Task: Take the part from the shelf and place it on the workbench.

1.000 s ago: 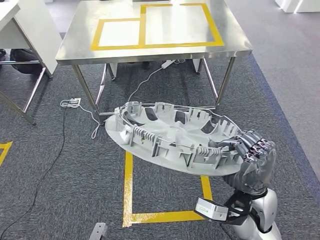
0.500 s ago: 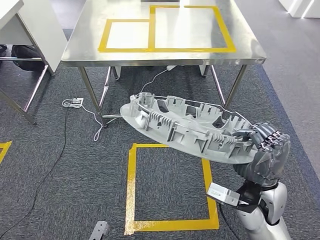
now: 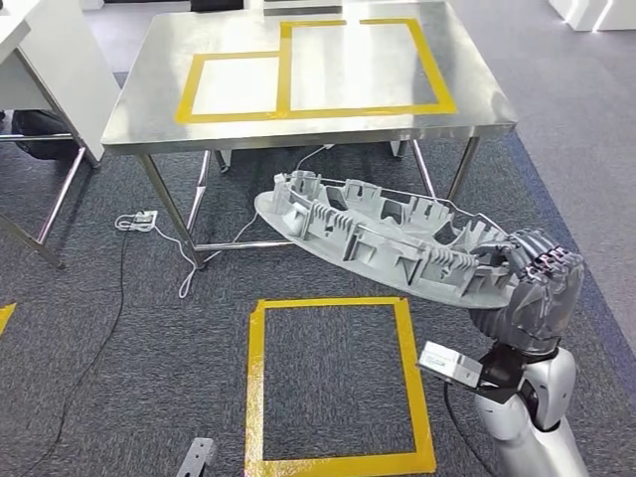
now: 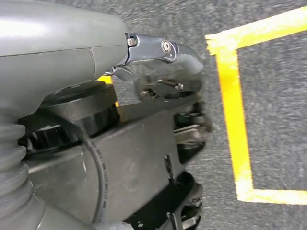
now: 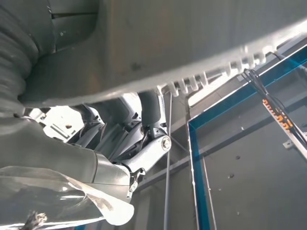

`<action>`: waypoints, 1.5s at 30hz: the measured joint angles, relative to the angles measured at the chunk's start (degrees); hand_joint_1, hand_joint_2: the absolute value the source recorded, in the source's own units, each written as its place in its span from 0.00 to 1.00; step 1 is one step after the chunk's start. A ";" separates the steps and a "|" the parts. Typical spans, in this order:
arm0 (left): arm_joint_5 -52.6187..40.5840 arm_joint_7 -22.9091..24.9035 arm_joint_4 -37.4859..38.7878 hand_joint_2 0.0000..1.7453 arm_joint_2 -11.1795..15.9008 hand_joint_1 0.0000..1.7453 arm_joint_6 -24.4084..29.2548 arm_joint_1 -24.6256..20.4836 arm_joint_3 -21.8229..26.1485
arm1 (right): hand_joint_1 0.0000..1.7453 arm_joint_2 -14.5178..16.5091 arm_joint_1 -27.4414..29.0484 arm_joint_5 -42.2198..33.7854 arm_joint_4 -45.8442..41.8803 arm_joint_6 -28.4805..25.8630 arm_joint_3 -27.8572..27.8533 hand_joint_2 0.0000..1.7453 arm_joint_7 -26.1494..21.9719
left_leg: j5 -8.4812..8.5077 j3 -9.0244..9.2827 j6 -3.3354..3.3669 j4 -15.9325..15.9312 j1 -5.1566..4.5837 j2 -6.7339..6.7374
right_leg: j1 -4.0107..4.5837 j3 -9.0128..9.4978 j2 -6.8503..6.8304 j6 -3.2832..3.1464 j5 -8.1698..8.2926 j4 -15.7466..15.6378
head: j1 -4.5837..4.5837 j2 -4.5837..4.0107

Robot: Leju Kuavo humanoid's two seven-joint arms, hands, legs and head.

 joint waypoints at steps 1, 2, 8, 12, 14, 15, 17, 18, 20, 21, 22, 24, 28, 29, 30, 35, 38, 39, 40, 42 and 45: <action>-0.07 0.00 0.00 1.00 0.05 0.00 -0.01 -0.04 0.00 | 1.00 -0.04 -0.31 -0.04 0.17 0.00 -0.09 1.00 0.02 | 0.95 0.74 0.32 -2.24 -0.21 0.02 | 0.04 0.32 0.03 0.36 -0.45 -0.02 | -0.01 0.00; -0.10 0.01 0.00 1.00 0.10 0.00 -0.01 -0.04 0.00 | 1.00 -0.08 -0.58 -0.07 0.32 0.00 -0.15 1.00 0.05 | 1.13 1.04 0.69 -3.34 -0.40 0.03 | 0.09 0.61 0.06 0.76 -0.73 0.04 | 0.02 0.00; -0.27 0.01 0.00 1.00 0.17 0.00 0.00 -0.36 -0.02 | 1.00 -0.69 -1.81 -0.13 0.92 0.00 -0.61 1.00 0.33 | 0.51 3.14 2.46 -4.50 -0.14 -0.08 | -0.06 -3.29 0.02 2.68 -3.66 7.66 | 0.49 0.00; -0.62 0.14 0.00 1.00 0.09 0.00 -0.02 -0.37 -0.02 | 1.00 -1.25 -2.31 -0.41 1.62 -0.01 -1.14 1.00 0.81 | -0.91 4.45 2.62 -4.48 -0.12 -0.18 | -0.35 -10.80 -0.02 3.38 -4.87 15.63 | 0.66 0.00; -0.83 0.25 0.00 1.00 0.00 0.00 -0.02 -0.35 -0.02 | 1.00 -1.68 -2.65 -0.55 2.05 0.00 -1.59 1.00 1.08 | -1.93 5.85 2.36 -4.49 -0.05 -0.33 | -0.47 -9.56 -0.07 3.33 0.50 9.29 | 0.69 0.00; -1.00 0.28 0.00 1.00 -0.05 0.00 -0.02 -0.38 -0.01 | 1.00 -1.86 -2.87 -0.64 2.25 0.00 -1.81 1.00 1.19 | -2.44 6.48 2.13 -4.44 -0.07 -0.38 | -0.42 -8.64 -0.12 3.20 2.58 5.89 | 0.69 -0.01; -1.31 0.39 0.00 1.00 -0.13 0.00 -0.02 -0.52 -0.01 | 1.00 -2.17 -3.49 -0.85 2.59 0.00 -2.25 1.00 1.40 | -3.26 7.14 1.51 -4.38 -0.21 -0.36 | -0.24 -7.19 -0.22 2.42 4.30 1.70 | 0.72 -0.01; -1.44 0.46 0.00 1.00 -0.15 0.00 -0.02 -0.57 -0.01 | 1.00 -2.27 -3.81 -0.93 2.74 0.01 -2.48 1.00 1.53 | -3.46 7.29 1.23 -4.27 -0.32 -0.34 | -0.14 -6.91 -0.24 1.90 3.88 1.42 | 0.71 -0.01; -1.63 0.66 0.00 1.00 -0.19 0.00 -0.02 -0.63 -0.02 | 1.00 -2.47 -4.23 -1.02 3.03 0.02 -3.02 1.00 1.77 | -3.77 7.46 0.75 -3.71 -0.38 -0.28 | -0.30 -6.13 -0.18 0.98 4.00 1.03 | 0.67 0.00; -1.74 0.73 0.00 1.00 -0.19 0.00 -0.02 -0.67 -0.02 | 1.00 -2.58 -4.44 -1.02 3.19 0.03 -3.29 1.00 1.85 | -3.99 7.02 0.48 -2.50 -0.35 -0.23 | -0.40 -5.66 -0.19 0.65 3.78 0.94 | 0.62 0.00; -1.83 0.80 0.00 1.00 -0.19 0.00 -0.03 -0.72 -0.02 | 1.00 -2.71 -4.69 -1.03 3.35 0.05 -3.52 1.00 1.90 | -4.57 5.91 0.16 -0.30 -0.26 -0.17 | -0.48 -5.20 -0.18 0.33 3.58 0.86 | 0.58 0.00; -2.03 0.87 0.00 1.00 -0.20 0.00 -0.09 -0.73 -0.02 | 1.00 -2.90 -5.35 -1.04 3.63 0.11 -3.90 1.00 1.93 | -7.00 1.70 -0.38 6.76 -0.07 -0.08 | -0.49 -4.55 -0.17 -0.11 3.00 0.79 | 0.51 0.00; -2.46 1.02 0.00 1.00 -0.23 0.00 -0.31 -0.65 -0.04 | 1.00 -3.05 -6.21 -1.07 4.19 0.20 -4.42 1.00 2.04 | -6.09 -2.80 -0.31 9.75 0.00 -0.08 | -0.39 -2.71 -0.01 -0.14 1.51 0.79 | 0.51 0.00; -2.49 1.03 0.00 1.00 -0.23 0.00 -0.34 -0.65 -0.04 | 1.00 -3.12 -6.43 -1.05 4.34 0.21 -4.49 1.00 2.08 | -3.21 -1.88 0.04 6.25 -0.08 -0.08 | -0.35 -2.07 -0.01 -0.05 1.06 0.77 | 0.51 0.00; -2.51 1.04 0.00 1.00 -0.21 0.00 -0.36 -0.64 -0.04 | 1.00 -3.19 -6.67 -1.04 4.50 0.22 -4.57 1.00 2.11 | -0.77 -0.84 0.45 2.70 -0.25 -0.06 | -0.31 -1.42 -0.01 0.09 0.64 0.77 | 0.55 0.00; -2.52 1.06 0.00 1.00 -0.17 0.00 -0.36 -0.50 -0.04 | 1.00 -3.54 -7.58 -0.99 5.04 0.24 -4.91 1.00 2.31 | 0.55 1.94 2.13 -4.08 -0.75 -0.16 | -0.19 -0.42 0.03 1.85 -0.48 1.08 | 0.43 0.00; -2.56 1.06 0.00 1.00 -0.30 0.00 -0.37 -0.61 -0.04 | 1.00 -3.97 -8.15 -0.86 5.18 0.26 -5.14 1.00 2.46 | 0.44 3.30 2.78 -4.61 -0.37 -0.20 | -0.30 -2.83 -0.02 2.62 -2.83 5.95 | 0.83 0.00; -2.57 1.06 0.00 1.00 -0.35 0.00 -0.39 -0.66 -0.04 | 1.00 -4.08 -8.41 -0.79 5.24 0.29 -5.20 1.00 2.57 | 0.17 3.47 2.89 -4.61 -0.35 -0.21 | -0.32 -4.93 -0.02 2.88 -4.20 9.40 | 1.00 0.00; -2.58 1.06 0.00 1.00 -0.40 0.00 -0.41 -0.64 -0.04 | 1.00 -4.17 -8.57 -0.73 5.32 0.32 -5.24 1.00 2.72 | -0.13 3.64 2.92 -4.60 -0.35 -0.21 | -0.34 -7.35 -0.03 3.14 -5.37 12.92 | 1.08 0.00; -2.63 1.06 0.00 1.00 -0.49 0.00 -0.44 -0.51 -0.04 | 1.00 -4.38 -8.71 -0.58 5.60 0.40 -5.35 1.00 3.02 | -0.86 4.33 2.88 -4.58 -0.34 -0.26 | -0.37 -10.62 -0.04 3.37 -5.17 16.09 | 1.12 0.00; -3.09 1.07 0.00 1.00 -0.62 0.00 -0.47 -0.41 -0.04 | 1.00 -5.02 -9.33 -0.44 6.16 0.54 -5.78 1.00 3.46 | -2.30 6.18 2.50 -4.62 -0.26 -0.42 | -0.39 -9.02 -0.06 3.21 2.06 7.98 | 1.12 0.00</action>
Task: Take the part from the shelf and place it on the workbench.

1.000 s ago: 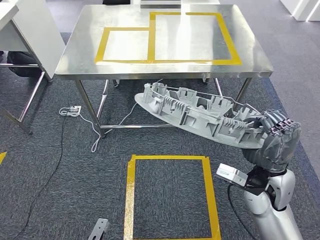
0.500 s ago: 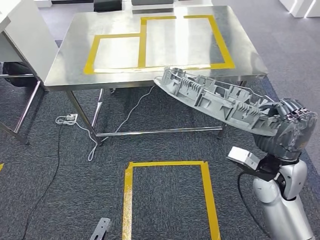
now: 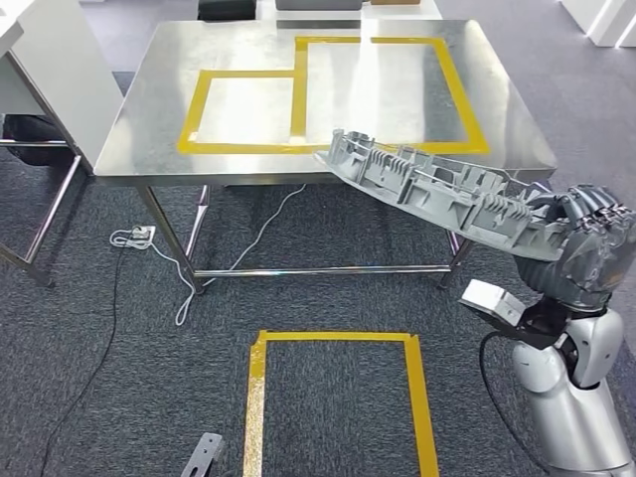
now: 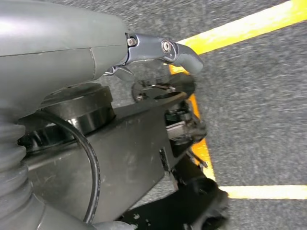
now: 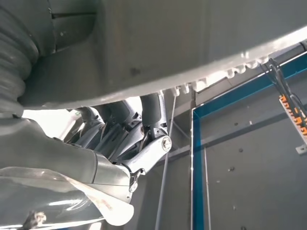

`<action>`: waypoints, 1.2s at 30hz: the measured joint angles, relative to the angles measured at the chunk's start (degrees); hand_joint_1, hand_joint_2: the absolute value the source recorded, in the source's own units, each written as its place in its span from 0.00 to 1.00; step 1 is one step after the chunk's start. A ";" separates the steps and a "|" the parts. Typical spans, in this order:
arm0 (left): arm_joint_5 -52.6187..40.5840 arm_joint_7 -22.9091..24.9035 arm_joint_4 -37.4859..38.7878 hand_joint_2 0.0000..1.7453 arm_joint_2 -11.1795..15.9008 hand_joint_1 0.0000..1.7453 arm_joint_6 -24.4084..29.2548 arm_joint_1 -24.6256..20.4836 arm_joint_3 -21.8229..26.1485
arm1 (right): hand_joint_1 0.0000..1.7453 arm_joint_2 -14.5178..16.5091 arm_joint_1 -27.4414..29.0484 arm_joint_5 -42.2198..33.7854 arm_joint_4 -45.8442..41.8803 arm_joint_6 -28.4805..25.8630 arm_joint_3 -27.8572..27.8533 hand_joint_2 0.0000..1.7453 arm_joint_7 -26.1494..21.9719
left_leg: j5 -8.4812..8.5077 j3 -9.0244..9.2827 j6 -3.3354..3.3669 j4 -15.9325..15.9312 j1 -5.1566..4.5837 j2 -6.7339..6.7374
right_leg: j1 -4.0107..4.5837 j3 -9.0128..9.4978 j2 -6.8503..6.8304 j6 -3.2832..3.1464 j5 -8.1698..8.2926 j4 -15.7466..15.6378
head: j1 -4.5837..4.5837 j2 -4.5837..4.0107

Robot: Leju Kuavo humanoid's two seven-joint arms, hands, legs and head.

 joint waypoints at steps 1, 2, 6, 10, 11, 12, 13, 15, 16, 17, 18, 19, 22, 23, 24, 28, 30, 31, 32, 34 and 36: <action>-0.21 0.04 0.00 1.00 -0.02 0.00 -0.01 -0.06 0.00 | 1.00 -0.23 -0.47 -0.01 0.22 0.09 -0.19 1.00 0.17 | -0.41 0.48 -0.24 -0.01 -0.03 -0.03 | 0.12 0.90 -0.04 -0.14 1.42 -3.36 | 0.00 0.00; -0.38 0.13 0.00 1.00 -0.03 0.00 -0.03 -0.15 0.00 | 1.00 -0.44 -1.03 -0.04 0.44 0.20 -0.35 1.00 0.32 | -0.76 0.72 -0.55 -0.06 -0.08 -0.03 | 0.24 1.65 -0.06 -0.49 2.13 -5.49 | 0.01 0.00; -0.77 0.44 0.00 1.00 -0.06 0.00 -0.10 -0.42 -0.02 | 1.00 -1.10 -2.93 -0.13 1.20 0.63 -1.02 1.00 0.86 | -1.40 1.11 -1.81 0.68 -0.23 0.14 | 0.25 3.34 -0.03 -2.48 1.46 -7.42 | -0.26 0.01; -0.98 0.58 0.00 1.00 -0.05 0.00 -0.13 -0.76 -0.03 | 1.00 -1.51 -4.22 -0.12 1.99 0.86 -1.42 1.00 0.99 | -4.39 -6.07 -2.91 12.82 0.11 0.34 | 0.06 5.16 -0.09 -3.33 0.27 -7.69 | -0.57 0.00; -1.03 0.62 0.00 1.00 -0.05 0.00 -0.13 -0.70 -0.03 | 1.00 -1.54 -4.40 -0.13 2.16 0.91 -1.45 1.00 1.01 | -5.48 -8.12 -3.00 15.41 0.17 0.35 | 0.10 5.64 -0.04 -3.37 -0.15 -7.69 | -0.57 0.00; -1.10 0.67 0.00 1.00 -0.05 0.00 -0.14 -0.63 -0.04 | 1.00 -1.56 -4.50 -0.12 2.33 0.98 -1.49 1.00 1.03 | -5.77 -9.46 -2.96 16.40 0.16 0.35 | 0.15 6.22 0.02 -3.39 -0.62 -7.69 | -0.58 0.00; -1.19 0.72 0.00 1.00 -0.06 0.00 -0.15 -0.59 -0.05 | 1.00 -1.56 -4.61 -0.11 2.53 1.12 -1.50 1.00 1.06 | -4.75 -9.86 -2.71 15.37 0.09 0.35 | 0.23 6.92 0.08 -3.37 -1.13 -7.69 | -0.60 0.00; -1.39 0.79 0.00 1.00 -0.01 0.00 -0.19 -0.59 -0.07 | 1.00 -1.58 -5.11 -0.09 3.03 1.54 -1.51 1.00 1.23 | 0.68 -8.69 -1.56 8.70 -0.32 0.37 | 0.39 8.24 0.11 -3.32 -2.17 -7.77 | -0.57 0.00; -1.52 0.83 0.00 1.00 0.13 0.00 -0.21 -0.61 -0.07 | 1.00 -1.59 -5.54 -0.09 3.42 1.84 -1.51 1.00 1.36 | 3.00 -7.94 -0.82 5.36 -0.68 0.40 | 0.51 8.78 0.14 -3.19 -2.66 -7.82 | -0.52 0.00; -1.64 0.90 0.00 1.00 0.22 0.00 -0.25 -0.66 -0.07 | 1.00 -1.65 -6.06 -0.09 3.86 2.12 -1.53 1.00 1.47 | 4.50 -7.18 -0.26 2.58 -1.02 0.42 | 0.51 9.07 0.13 -2.97 -3.05 -7.92 | -0.49 0.00; -1.77 0.97 0.00 1.00 0.30 0.00 -0.28 -0.72 -0.08 | 1.00 -1.70 -6.60 -0.06 4.30 2.39 -1.54 1.00 1.57 | 5.15 -6.75 0.13 1.00 -1.32 0.45 | 0.45 9.29 0.12 -2.65 -3.26 -8.10 | -0.49 0.00; -1.94 1.04 0.00 1.00 0.34 0.00 -0.32 -0.82 -0.10 | 1.00 -1.79 -7.22 0.03 4.75 2.67 -1.55 1.00 1.66 | 4.80 -6.35 0.31 0.34 -1.46 0.45 | 0.44 9.62 0.11 -2.19 -3.22 -8.20 | -0.53 0.00; -2.41 1.16 0.00 1.00 0.25 0.00 -0.39 -1.18 -0.13 | 1.00 -2.32 -9.47 0.59 6.21 3.43 -1.60 1.00 2.14 | 4.88 -4.24 0.58 -1.46 -1.04 0.26 | 0.37 9.64 0.03 -1.12 -3.40 -7.11 | -0.48 -0.01; -2.48 1.18 0.00 1.00 0.19 0.00 -0.43 -1.36 -0.12 | 1.00 -2.51 -10.39 0.75 6.87 3.62 -1.61 1.00 2.31 | 4.76 -3.65 0.64 -1.79 -0.80 0.18 | 0.33 8.39 0.03 -0.94 -3.89 -4.96 | -0.33 -0.01; -2.52 1.19 0.00 1.00 0.10 0.00 -0.47 -1.54 -0.11 | 1.00 -2.61 -11.26 0.84 7.57 3.75 -1.61 1.00 2.46 | 4.53 -3.33 0.72 -1.95 -0.68 0.15 | 0.22 6.23 0.03 -0.71 -4.73 -1.70 | -0.22 -0.01; -2.57 1.32 0.00 1.00 -0.15 0.00 -0.57 -1.70 -0.13 | 1.00 -2.75 -13.27 1.15 10.01 4.26 -1.55 1.00 3.03 | 2.91 -1.92 0.47 -1.95 -0.30 0.06 | -0.21 -1.63 0.02 0.34 -6.86 6.52 | -0.11 0.00; -2.63 1.37 0.00 1.00 -0.18 0.00 -0.57 -1.68 -0.13 | 1.00 -2.89 -13.52 1.32 10.88 4.37 -1.52 1.00 3.18 | 1.82 -0.54 -0.02 -1.91 -0.03 -0.11 | -0.59 -0.57 -0.05 0.77 -1.68 0.32 | -0.10 0.00; -2.72 1.37 0.00 1.00 -0.16 0.00 -0.57 -1.70 -0.13 | 1.00 -2.97 -13.65 1.37 11.31 4.38 -1.51 1.00 3.22 | 1.28 0.05 -0.36 -1.82 0.04 -0.18 | -0.66 0.33 -0.08 0.97 0.72 -3.29 | -0.09 0.00; -2.80 1.37 0.00 1.00 -0.15 0.00 -0.58 -1.75 -0.13 | 1.00 -3.03 -13.86 1.43 11.73 4.39 -1.45 1.00 3.23 | 0.82 0.35 -0.72 -1.72 0.05 -0.22 | -0.63 1.34 -0.08 0.74 2.26 -6.19 | -0.07 0.00; -3.00 1.47 0.00 1.00 -0.12 0.00 -0.60 -1.81 -0.14 | 1.00 -3.07 -14.28 1.55 12.33 4.40 -1.28 1.00 3.31 | 0.16 0.50 -1.37 -1.55 -0.05 -0.21 | -0.34 2.12 -0.04 -0.39 2.62 -8.05 | -0.08 0.00; -3.23 1.67 0.00 1.00 -0.15 0.00 -0.63 -1.94 -0.16 | 1.00 -3.09 -14.67 1.76 12.62 4.41 -1.12 1.00 3.48 | -0.14 0.38 -1.84 -0.95 -0.10 -0.14 | -0.44 2.71 -0.01 -1.55 2.42 -8.17 | -0.14 0.00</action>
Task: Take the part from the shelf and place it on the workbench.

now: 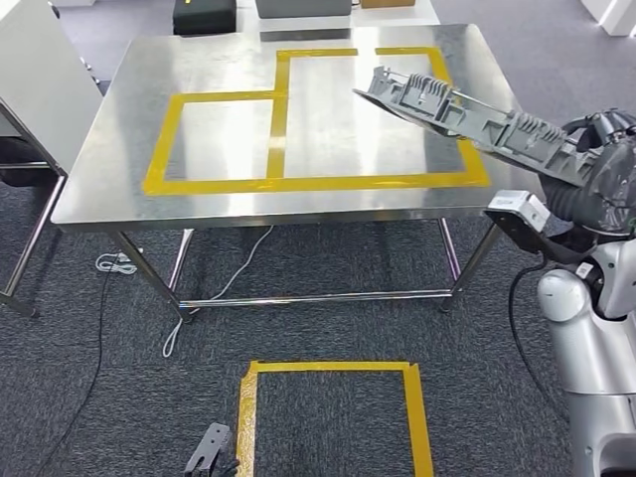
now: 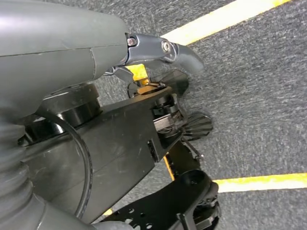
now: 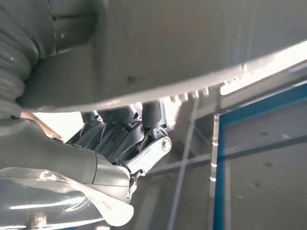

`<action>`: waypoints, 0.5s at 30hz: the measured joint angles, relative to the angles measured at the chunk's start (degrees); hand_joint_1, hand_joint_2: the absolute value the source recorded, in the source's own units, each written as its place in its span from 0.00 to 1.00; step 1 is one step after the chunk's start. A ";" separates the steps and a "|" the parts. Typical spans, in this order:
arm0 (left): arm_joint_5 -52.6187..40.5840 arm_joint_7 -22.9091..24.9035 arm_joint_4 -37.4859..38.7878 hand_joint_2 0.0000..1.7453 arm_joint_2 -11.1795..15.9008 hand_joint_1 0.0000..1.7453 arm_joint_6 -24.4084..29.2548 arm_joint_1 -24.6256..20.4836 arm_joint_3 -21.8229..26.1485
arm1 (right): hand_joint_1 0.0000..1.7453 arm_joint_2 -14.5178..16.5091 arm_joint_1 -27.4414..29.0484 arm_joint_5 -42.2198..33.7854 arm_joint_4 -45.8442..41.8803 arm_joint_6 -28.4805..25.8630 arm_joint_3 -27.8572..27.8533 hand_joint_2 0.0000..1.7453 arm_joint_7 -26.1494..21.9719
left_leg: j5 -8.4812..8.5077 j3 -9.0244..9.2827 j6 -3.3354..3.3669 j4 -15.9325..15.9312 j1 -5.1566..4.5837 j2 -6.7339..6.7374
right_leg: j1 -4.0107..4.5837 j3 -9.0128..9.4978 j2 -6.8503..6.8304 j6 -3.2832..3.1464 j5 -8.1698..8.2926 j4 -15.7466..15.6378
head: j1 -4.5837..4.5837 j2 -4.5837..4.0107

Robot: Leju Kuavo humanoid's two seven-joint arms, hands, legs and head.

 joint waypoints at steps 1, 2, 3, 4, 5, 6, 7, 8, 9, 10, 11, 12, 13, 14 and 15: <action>-0.12 0.07 0.00 1.00 -0.03 0.00 -0.01 -0.12 -0.01 | 1.00 -0.02 -0.16 0.10 0.15 0.01 0.04 1.00 0.06 | -0.08 -0.61 -0.31 1.36 0.01 0.08 | -0.09 0.45 -0.03 -0.40 -0.29 -0.06 | -0.13 0.00; -0.20 0.12 0.00 1.00 -0.06 0.00 -0.02 -0.23 -0.01 | 1.00 -0.03 -0.28 0.19 0.32 0.02 0.07 1.00 0.10 | -0.39 -1.96 -0.66 3.82 0.11 0.21 | -0.20 1.02 -0.05 -0.73 -0.60 -0.18 | -0.26 0.00; -0.24 0.15 0.00 1.00 -0.09 0.00 -0.02 -0.29 -0.02 | 1.00 -0.04 -0.35 0.22 0.49 0.03 0.09 1.00 0.10 | -1.12 -3.98 -1.02 7.22 0.25 0.36 | -0.21 1.55 -0.08 -1.03 -0.98 -0.29 | -0.38 0.00; -0.26 0.17 0.00 1.00 -0.12 0.00 -0.02 -0.28 -0.02 | 1.00 -0.04 -0.41 0.23 0.65 0.03 0.10 1.00 0.10 | -2.36 -6.31 -1.37 10.94 0.39 0.49 | -0.17 2.01 -0.09 -1.26 -1.40 -0.32 | -0.53 0.00; -0.26 0.19 0.00 1.00 -0.14 0.00 -0.03 -0.22 -0.02 | 1.00 -0.04 -0.45 0.23 0.80 0.03 0.11 1.00 0.10 | -3.77 -8.62 -1.59 14.29 0.51 0.57 | -0.09 2.49 -0.05 -1.36 -1.85 -0.32 | -0.55 0.00; -0.26 0.21 0.00 1.00 -0.17 0.00 -0.03 -0.15 -0.02 | 1.00 -0.04 -0.47 0.22 0.97 0.04 0.14 1.00 0.10 | -4.67 -10.42 -1.62 16.42 0.54 0.61 | 0.00 3.05 0.01 -1.42 -2.32 -0.32 | -0.57 0.00; -0.26 0.22 0.00 1.00 -0.20 0.00 -0.04 -0.10 -0.03 | 1.00 -0.04 -0.47 0.23 1.13 0.04 0.17 1.00 0.10 | -4.42 -11.42 -1.41 16.74 0.48 0.62 | 0.13 3.72 0.07 -1.44 -2.83 -0.32 | -0.56 0.00; -0.26 0.22 0.00 1.00 -0.22 0.00 -0.04 -0.08 -0.03 | 1.00 -0.04 -0.48 0.24 1.27 0.05 0.21 1.00 0.10 | -2.87 -11.54 -0.98 15.13 0.34 0.61 | 0.28 4.45 0.13 -1.43 -3.36 -0.34 | -0.57 0.00; -0.26 0.22 0.00 1.00 -0.23 0.00 -0.05 -0.07 -0.04 | 1.00 -0.04 -0.50 0.25 1.38 0.05 0.25 1.00 0.10 | -0.03 -10.86 -0.26 11.72 0.04 0.60 | 0.44 5.21 0.16 -1.43 -3.90 -0.37 | -0.56 0.00; -0.26 0.22 0.00 1.00 -0.11 0.00 -0.04 -0.05 -0.04 | 1.00 -0.04 -0.54 0.25 1.47 0.06 0.28 1.00 0.10 | 3.22 -9.93 0.79 7.80 -0.42 0.61 | 0.52 5.87 0.16 -1.41 -4.45 -0.42 | -0.51 0.00; -0.26 0.24 0.00 1.00 -0.01 0.00 -0.04 -0.05 -0.04 | 1.00 -0.04 -0.59 0.25 1.54 0.07 0.31 1.00 0.10 | 5.49 -9.06 1.68 4.48 -0.85 0.65 | 0.57 6.36 0.18 -1.30 -4.88 -0.58 | -0.44 0.00; -0.28 0.26 0.00 1.00 0.08 0.00 -0.04 -0.05 -0.04 | 1.00 -0.04 -0.66 0.26 1.63 0.08 0.33 1.00 0.11 | 6.77 -8.16 2.47 1.96 -1.28 0.71 | 0.52 6.64 0.16 -1.09 -5.20 -0.79 | -0.40 0.00; -0.30 0.28 0.00 1.00 0.15 0.00 -0.03 -0.04 -0.04 | 1.00 -0.04 -0.72 0.27 1.74 0.10 0.38 1.00 0.14 | 6.92 -7.55 3.01 0.64 -1.58 0.77 | 0.43 6.82 0.08 -0.78 -5.30 -0.94 | -0.41 0.00; -0.34 0.31 0.00 1.00 0.13 0.00 -0.03 -0.06 -0.05 | 1.00 -0.04 -0.79 0.32 1.81 0.11 0.45 1.00 0.22 | 6.42 -6.90 3.21 -0.19 -1.67 0.82 | 0.42 7.11 0.00 -0.42 -5.26 -1.23 | -0.45 0.00; -0.39 0.33 0.00 1.00 0.11 0.00 -0.01 -0.07 -0.06 | 1.00 -0.08 -0.91 0.40 1.88 0.13 0.52 1.00 0.32 | 6.20 -6.01 3.35 -1.12 -1.54 0.81 | 0.38 7.13 -0.10 -0.13 -5.36 -1.25 | -0.53 0.00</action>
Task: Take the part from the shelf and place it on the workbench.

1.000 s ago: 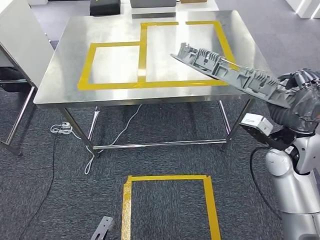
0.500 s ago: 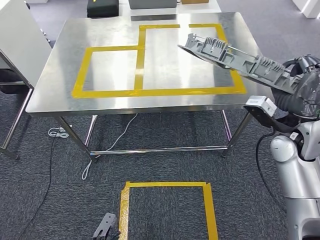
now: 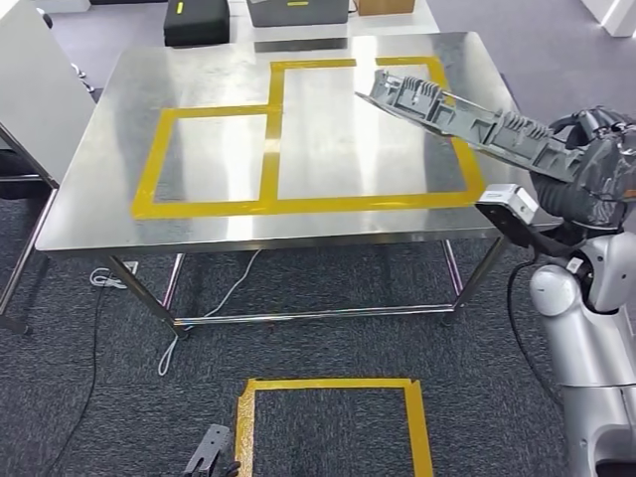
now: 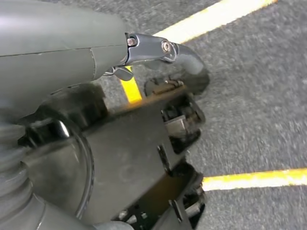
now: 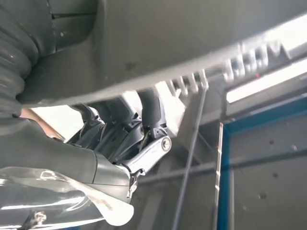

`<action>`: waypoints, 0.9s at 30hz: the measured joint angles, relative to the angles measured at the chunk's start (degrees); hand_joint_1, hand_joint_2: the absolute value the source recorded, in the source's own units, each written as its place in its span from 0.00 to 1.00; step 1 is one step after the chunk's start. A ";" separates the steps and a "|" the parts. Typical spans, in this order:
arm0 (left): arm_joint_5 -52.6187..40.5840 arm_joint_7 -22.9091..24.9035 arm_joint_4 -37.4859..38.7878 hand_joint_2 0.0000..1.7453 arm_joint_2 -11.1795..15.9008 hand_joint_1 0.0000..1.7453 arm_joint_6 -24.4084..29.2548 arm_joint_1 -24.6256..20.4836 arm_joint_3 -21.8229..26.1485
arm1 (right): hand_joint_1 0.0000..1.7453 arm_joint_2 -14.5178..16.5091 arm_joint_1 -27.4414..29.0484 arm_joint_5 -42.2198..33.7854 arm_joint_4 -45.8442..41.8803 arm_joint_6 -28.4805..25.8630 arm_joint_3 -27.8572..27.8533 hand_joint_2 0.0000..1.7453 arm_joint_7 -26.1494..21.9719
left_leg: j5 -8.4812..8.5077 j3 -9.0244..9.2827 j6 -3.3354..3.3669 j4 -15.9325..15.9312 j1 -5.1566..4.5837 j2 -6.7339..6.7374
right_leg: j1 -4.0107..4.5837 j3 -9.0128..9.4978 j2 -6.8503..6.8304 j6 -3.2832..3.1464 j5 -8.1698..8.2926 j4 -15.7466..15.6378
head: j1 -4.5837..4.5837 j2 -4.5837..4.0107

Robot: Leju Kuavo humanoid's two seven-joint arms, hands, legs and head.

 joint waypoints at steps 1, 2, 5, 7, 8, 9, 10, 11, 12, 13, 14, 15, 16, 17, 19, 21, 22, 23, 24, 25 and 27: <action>-0.09 0.02 0.00 1.00 -0.03 0.00 0.02 -0.05 -0.01 | 1.00 -0.04 -0.21 0.09 0.10 0.03 0.09 1.00 0.10 | -0.07 0.72 0.06 -0.75 0.21 -0.04 | 0.05 -0.18 -0.04 0.19 -0.11 0.65 | 0.03 0.00; -0.23 0.03 0.00 1.00 -0.06 0.00 0.03 -0.14 -0.01 | 1.00 -0.08 -0.48 0.17 0.24 0.05 0.16 1.00 0.18 | -0.13 1.46 0.10 -1.39 0.49 -0.09 | 0.10 -0.98 0.03 0.27 -0.55 2.20 | 0.11 0.00; -0.73 0.11 0.00 1.00 -0.39 0.00 -0.05 -0.22 -0.01 | 1.00 -0.13 -0.95 0.24 0.88 0.15 0.33 1.00 0.29 | -0.88 2.89 -0.07 -2.05 1.02 -0.18 | 0.13 -6.83 0.45 0.45 -3.90 11.84 | 0.27 0.00; -0.96 0.22 0.00 1.00 -0.58 0.00 -0.11 0.06 -0.01 | 1.00 -0.13 -0.83 0.26 1.43 0.22 0.42 1.00 0.43 | -1.87 3.95 -0.52 -2.04 1.35 -0.27 | -0.07 -10.02 0.54 0.93 -5.14 15.03 | 0.29 0.00; -1.05 0.28 0.00 1.00 -0.62 0.00 -0.13 0.19 -0.01 | 1.00 -0.13 -0.78 0.28 1.69 0.28 0.45 1.00 0.50 | -2.40 4.57 -0.86 -2.01 1.56 -0.35 | -0.30 -10.51 0.54 1.35 -3.95 13.95 | 0.27 0.00; -1.13 0.32 0.00 1.00 -0.65 0.00 -0.15 0.25 -0.01 | 1.00 -0.14 -0.77 0.32 1.94 0.39 0.49 1.00 0.57 | -2.93 5.14 -1.26 -1.92 1.79 -0.44 | -0.64 -10.26 0.46 1.88 -1.33 11.09 | 0.29 0.00; -1.24 0.37 0.00 1.00 -0.64 0.00 -0.17 0.28 -0.01 | 1.00 -0.14 -0.78 0.35 2.20 0.50 0.54 1.00 0.61 | -3.48 5.55 -1.70 -1.71 1.94 -0.53 | -1.13 -9.79 0.26 2.57 2.11 7.36 | 0.33 0.00; -1.40 0.42 0.00 1.00 -0.63 0.00 -0.20 0.26 -0.01 | 1.00 -0.15 -0.83 0.38 2.51 0.63 0.59 1.00 0.67 | -3.99 5.72 -2.15 -1.29 2.01 -0.62 | -1.32 -9.23 0.12 3.05 4.31 4.01 | 0.41 0.00; -1.61 0.51 0.00 1.00 -0.61 0.00 -0.21 0.24 -0.01 | 1.00 -0.15 -0.90 0.38 2.81 0.74 0.68 1.00 0.71 | -4.49 5.59 -2.55 -0.84 1.98 -0.70 | -1.45 -8.71 -0.01 2.89 5.81 1.83 | 0.48 0.00; -1.78 0.63 0.00 1.00 -0.58 0.00 -0.22 0.23 -0.01 | 1.00 -0.15 -1.05 0.39 3.05 0.81 0.79 1.00 0.75 | -5.01 5.42 -2.89 -0.41 1.90 -0.72 | -1.40 -8.55 -0.10 2.49 6.15 0.86 | 0.53 0.00; -1.93 0.75 0.00 1.00 -0.57 0.00 -0.23 0.18 -0.02 | 1.00 -0.15 -1.27 0.40 3.24 0.87 0.88 1.00 0.84 | -5.48 5.33 -3.25 -0.18 1.85 -0.71 | -1.16 -8.40 -0.05 1.73 5.51 0.91 | 0.50 0.00; -2.01 0.85 0.00 1.00 -0.56 0.00 -0.23 0.07 -0.03 | 1.00 -0.15 -1.46 0.46 3.31 0.90 0.95 1.00 0.91 | -5.92 5.38 -3.57 -0.05 1.84 -0.66 | -1.28 -8.16 -0.05 0.99 5.46 1.16 | 0.47 0.00; -2.04 0.89 0.00 1.00 -0.60 0.00 -0.24 -0.08 -0.04 | 1.00 -0.15 -1.58 0.54 3.36 0.91 0.97 1.00 0.95 | -6.25 5.35 -3.96 0.50 1.88 -0.51 | -1.37 -7.91 0.01 0.62 5.18 1.23 | 0.40 0.00; -2.07 0.90 0.00 1.00 -0.65 0.00 -0.25 -0.28 -0.05 | 1.00 -0.15 -1.61 0.60 3.45 0.92 0.99 1.00 0.97 | -6.58 4.91 -4.47 1.85 1.99 -0.32 | -1.48 -7.35 0.07 0.25 4.91 1.29 | 0.26 0.00; -2.09 0.90 0.00 1.00 -0.78 0.00 -0.27 -0.52 -0.04 | 1.00 -0.15 -1.46 0.68 3.80 0.92 1.05 1.00 0.92 | -8.16 2.05 -5.55 8.09 2.39 0.12 | -1.53 -5.94 0.14 -0.25 4.09 1.25 | 0.03 0.00; -2.09 0.91 0.00 1.00 -0.87 0.00 -0.29 -0.50 -0.04 | 1.00 -0.15 -1.36 0.68 4.27 0.94 1.11 1.00 0.93 | -10.96 -1.88 -5.95 14.84 2.65 0.31 | -1.38 -4.63 0.25 -0.41 3.08 1.23 | -0.07 0.00; -2.09 0.92 0.00 1.00 -0.90 0.00 -0.29 -0.46 -0.05 | 1.00 -0.15 -1.36 0.69 4.44 0.95 1.16 1.00 0.94 | -11.69 -3.27 -5.65 16.21 2.58 0.33 | -1.24 -4.03 0.35 -0.44 2.61 1.21 | -0.11 0.00; -2.09 0.92 0.00 1.00 -0.91 0.00 -0.30 -0.44 -0.05 | 1.00 -0.15 -1.38 0.69 4.54 0.95 1.22 1.00 0.95 | -11.28 -3.93 -5.02 15.71 2.37 0.32 | -1.05 -3.43 0.46 -0.46 2.15 1.18 | -0.15 0.00; -2.09 0.92 0.00 1.00 -0.91 0.00 -0.31 -0.43 -0.05 | 1.00 -0.15 -1.45 0.70 4.59 0.95 1.30 1.00 0.94 | -9.41 -3.91 -4.06 13.40 1.97 0.30 | -0.80 -2.85 0.56 -0.51 1.72 1.11 | -0.17 0.00; -2.09 0.92 0.00 1.00 -0.87 0.00 -0.31 -0.40 -0.05 | 1.00 -0.15 -1.55 0.70 4.60 0.96 1.37 1.00 0.93 | -6.15 -3.40 -2.76 9.72 1.29 0.22 | -0.59 -2.29 0.62 -0.58 1.31 1.00 | -0.18 0.00; -2.15 0.95 0.02 1.00 -0.63 0.00 -0.31 -0.34 -0.05 | 1.00 -0.13 -1.88 0.73 4.66 0.99 1.48 1.00 0.92 | -0.92 -2.00 -0.47 3.23 0.07 0.06 | -0.18 -1.39 0.67 -0.47 0.64 0.54 | -0.08 0.00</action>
